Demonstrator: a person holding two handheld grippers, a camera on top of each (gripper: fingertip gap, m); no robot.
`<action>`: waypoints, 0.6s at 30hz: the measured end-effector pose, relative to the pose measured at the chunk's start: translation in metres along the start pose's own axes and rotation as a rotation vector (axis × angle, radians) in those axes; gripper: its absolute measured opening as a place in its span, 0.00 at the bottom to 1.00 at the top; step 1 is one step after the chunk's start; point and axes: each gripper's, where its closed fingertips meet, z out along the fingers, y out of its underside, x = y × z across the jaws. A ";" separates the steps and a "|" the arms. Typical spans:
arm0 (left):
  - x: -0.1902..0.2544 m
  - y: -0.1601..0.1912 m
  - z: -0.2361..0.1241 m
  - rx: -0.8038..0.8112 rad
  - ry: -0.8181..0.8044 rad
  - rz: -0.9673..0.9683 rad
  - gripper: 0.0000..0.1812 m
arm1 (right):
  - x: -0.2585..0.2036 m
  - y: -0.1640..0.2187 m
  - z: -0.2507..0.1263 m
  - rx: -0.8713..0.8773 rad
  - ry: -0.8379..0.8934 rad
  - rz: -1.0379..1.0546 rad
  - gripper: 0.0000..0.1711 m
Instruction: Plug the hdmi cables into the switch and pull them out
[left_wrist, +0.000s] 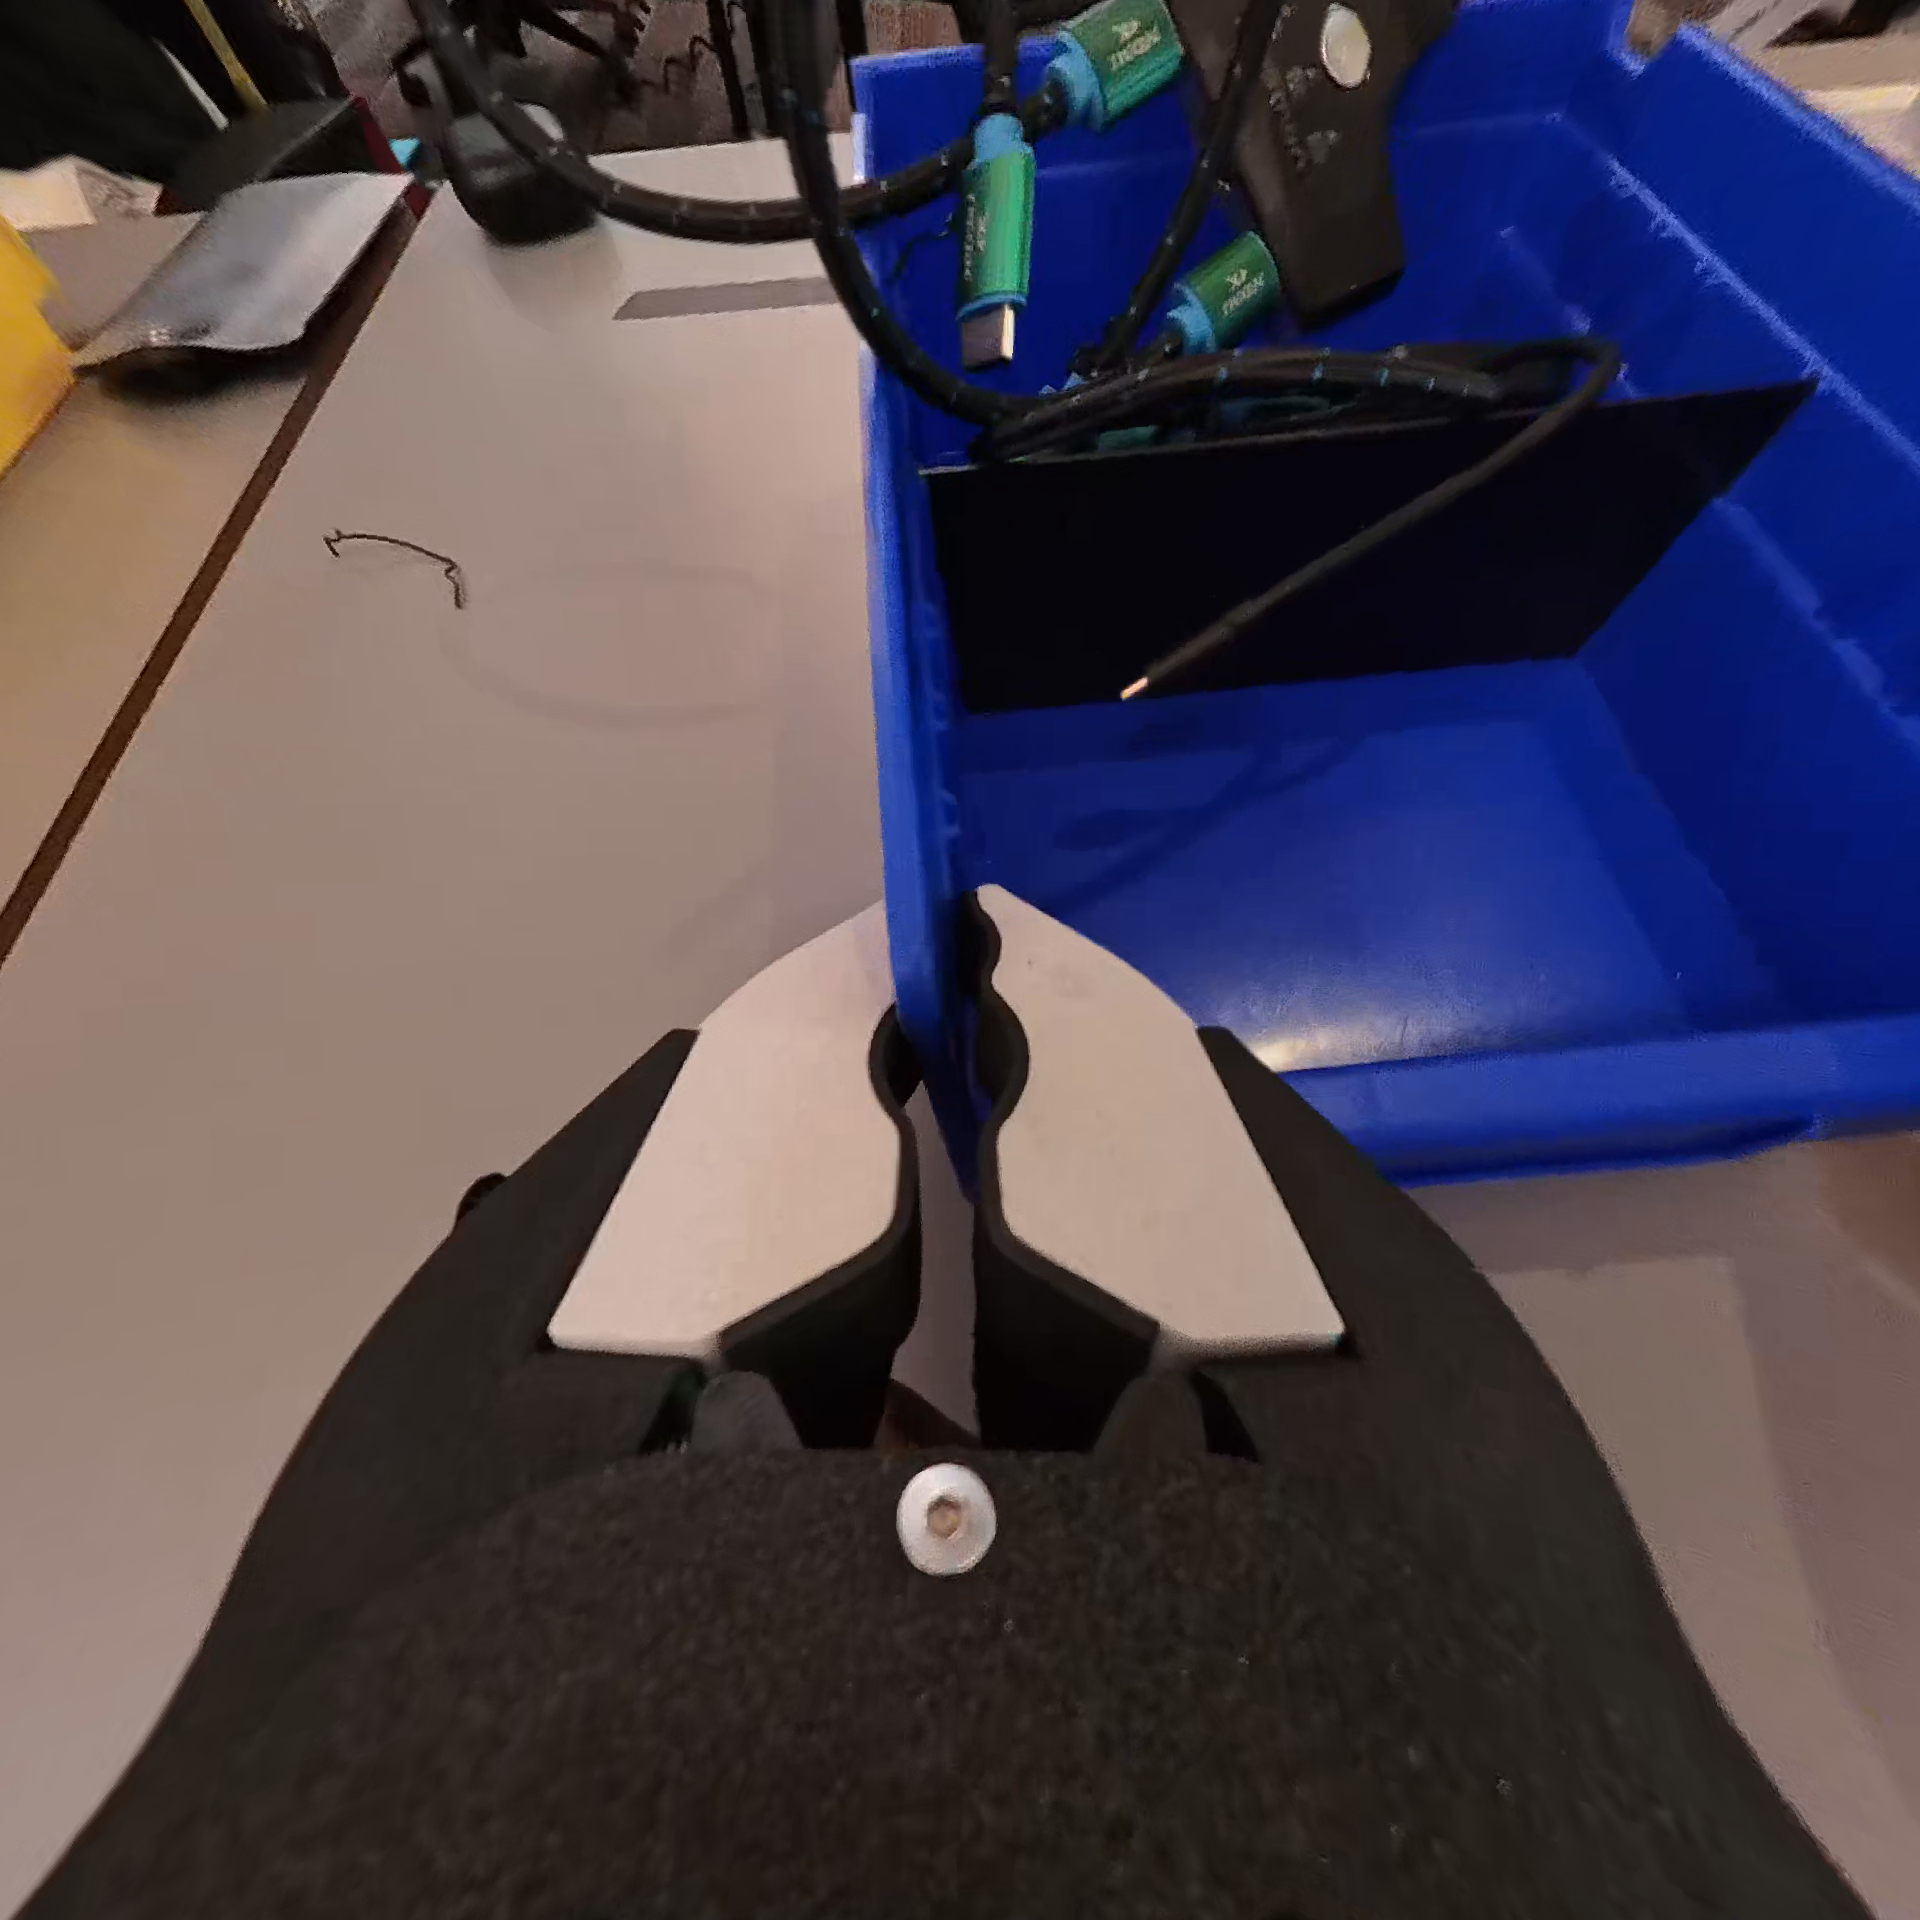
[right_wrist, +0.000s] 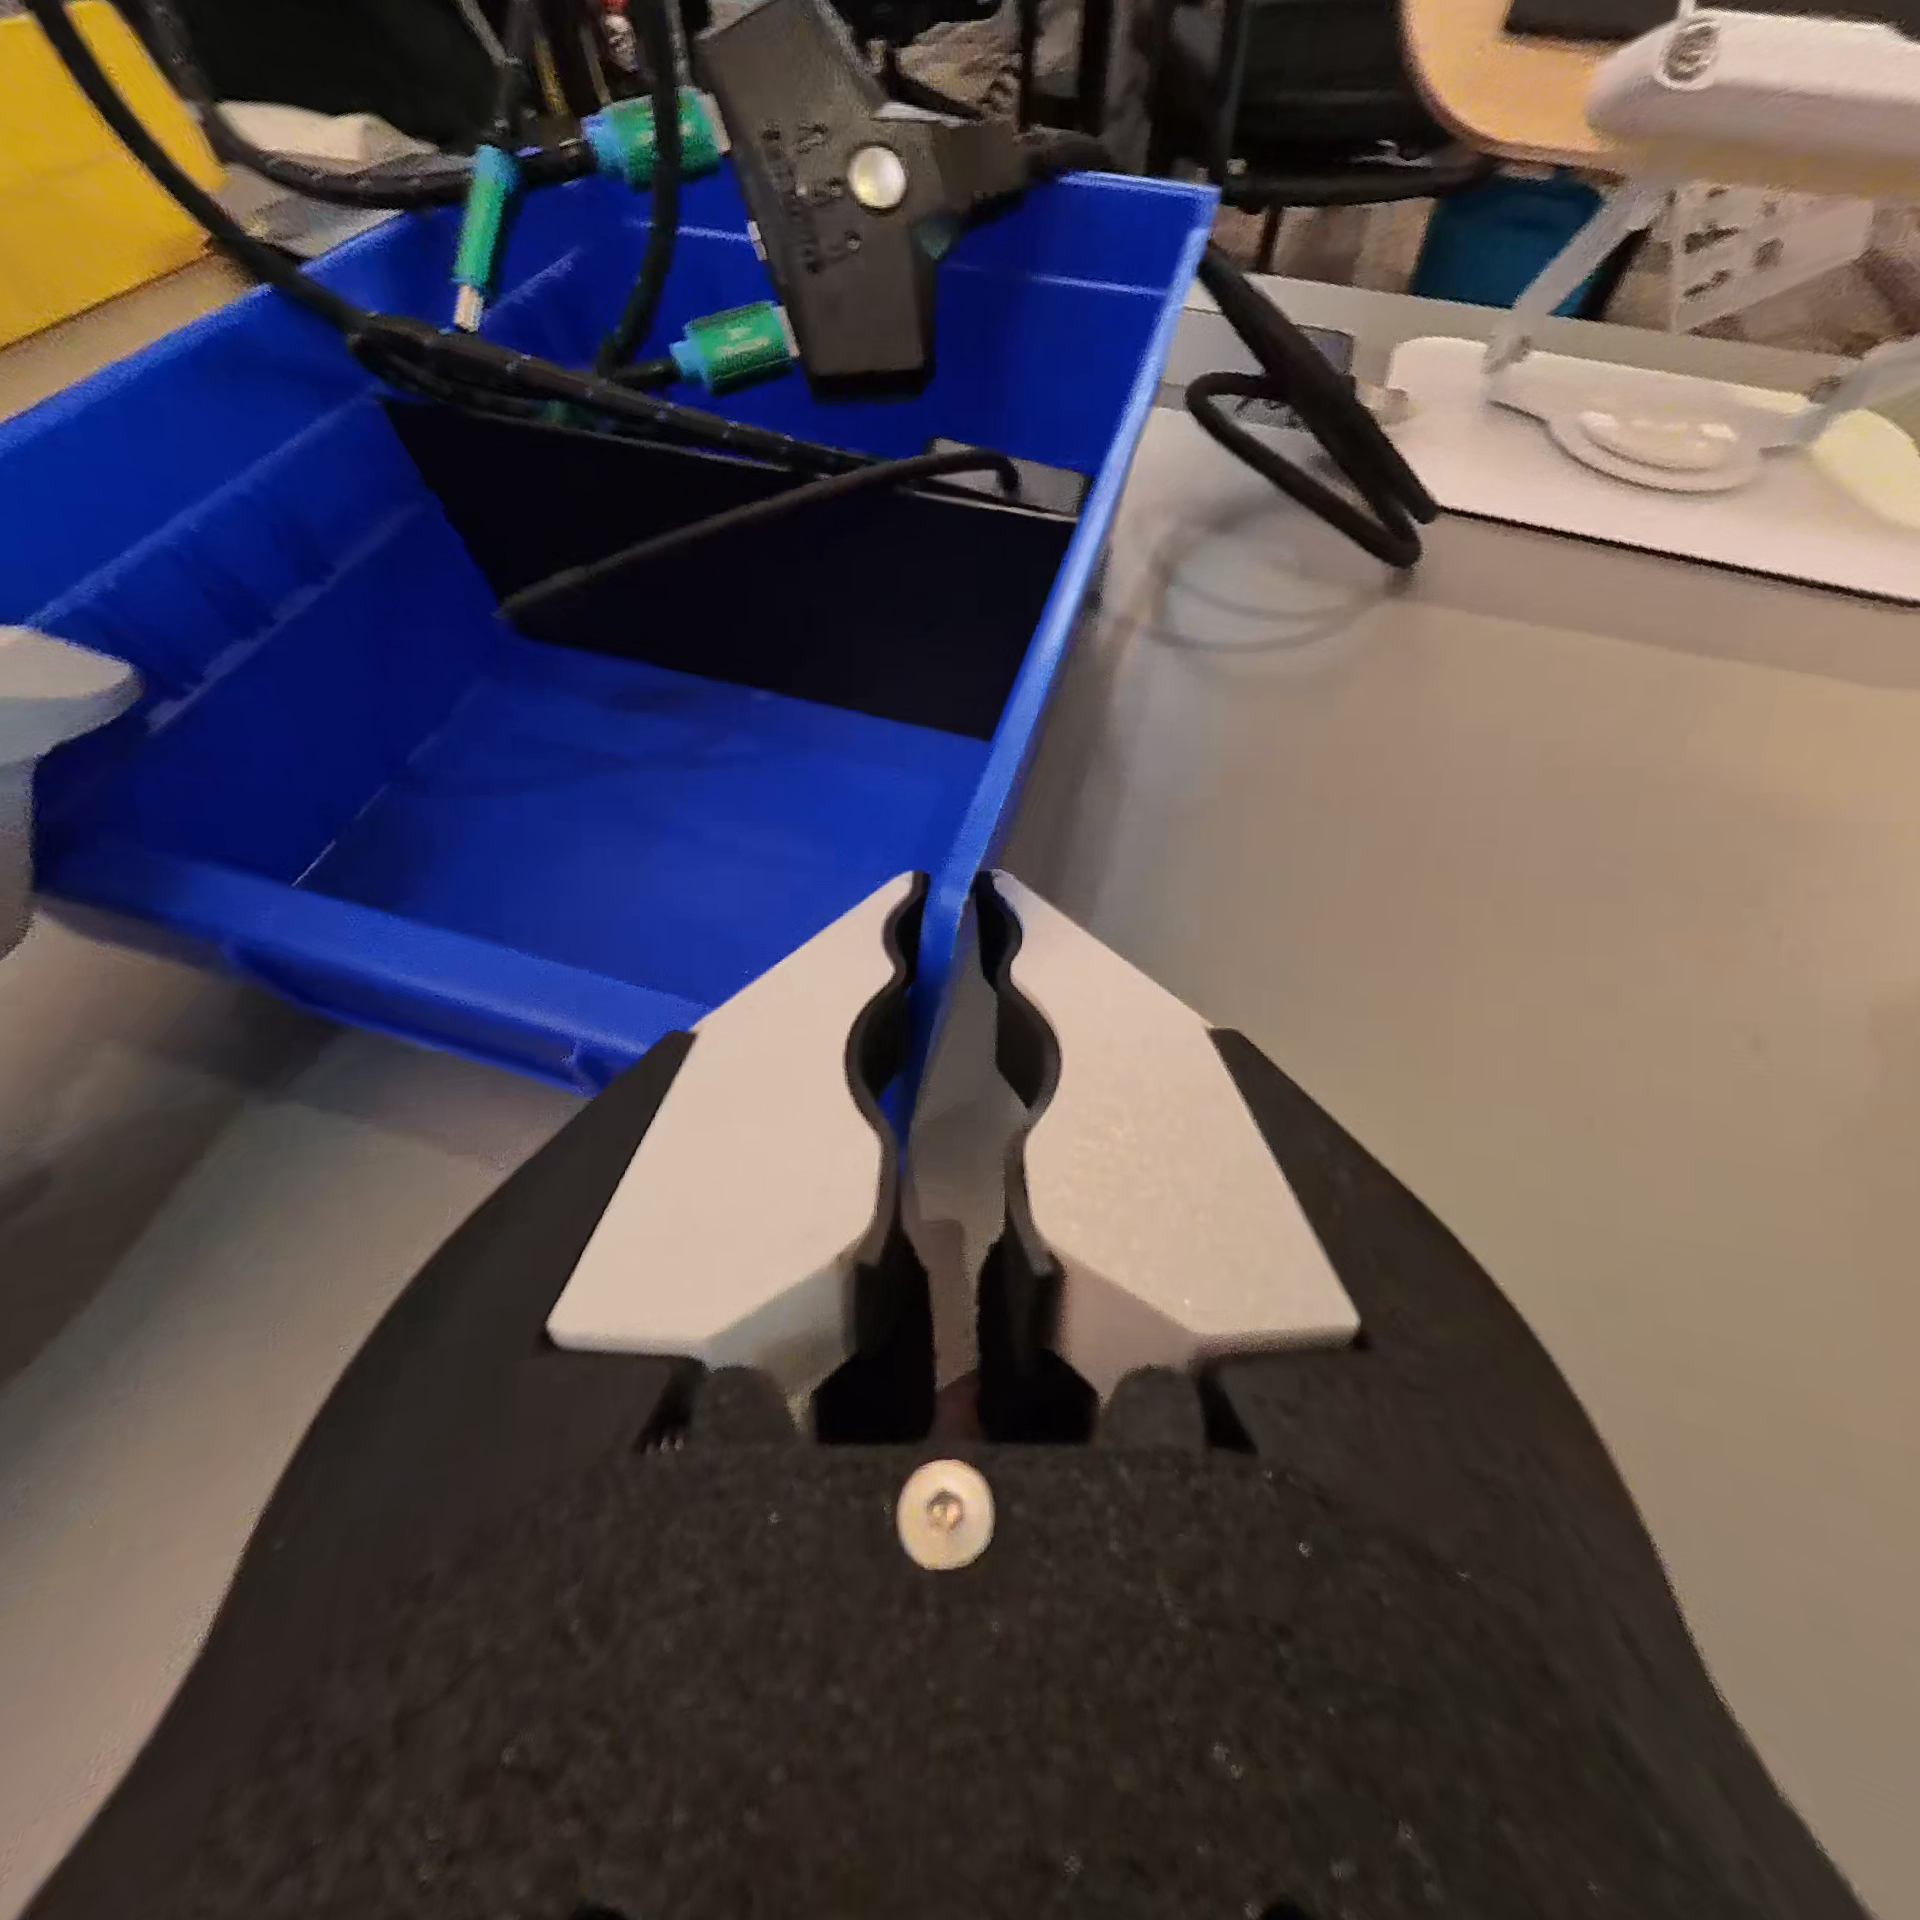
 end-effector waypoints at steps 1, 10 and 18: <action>0.000 0.000 0.000 0.010 0.015 -0.025 0.02 | -0.002 0.000 -0.001 -0.004 -0.024 -0.009 0.05; -0.006 -0.005 -0.001 0.062 0.000 -0.102 0.08 | -0.017 -0.020 -0.094 0.016 -0.519 0.066 0.17; -0.010 -0.026 -0.032 0.215 -0.112 -0.084 0.09 | 0.147 -0.019 -0.142 0.167 -0.252 0.005 0.25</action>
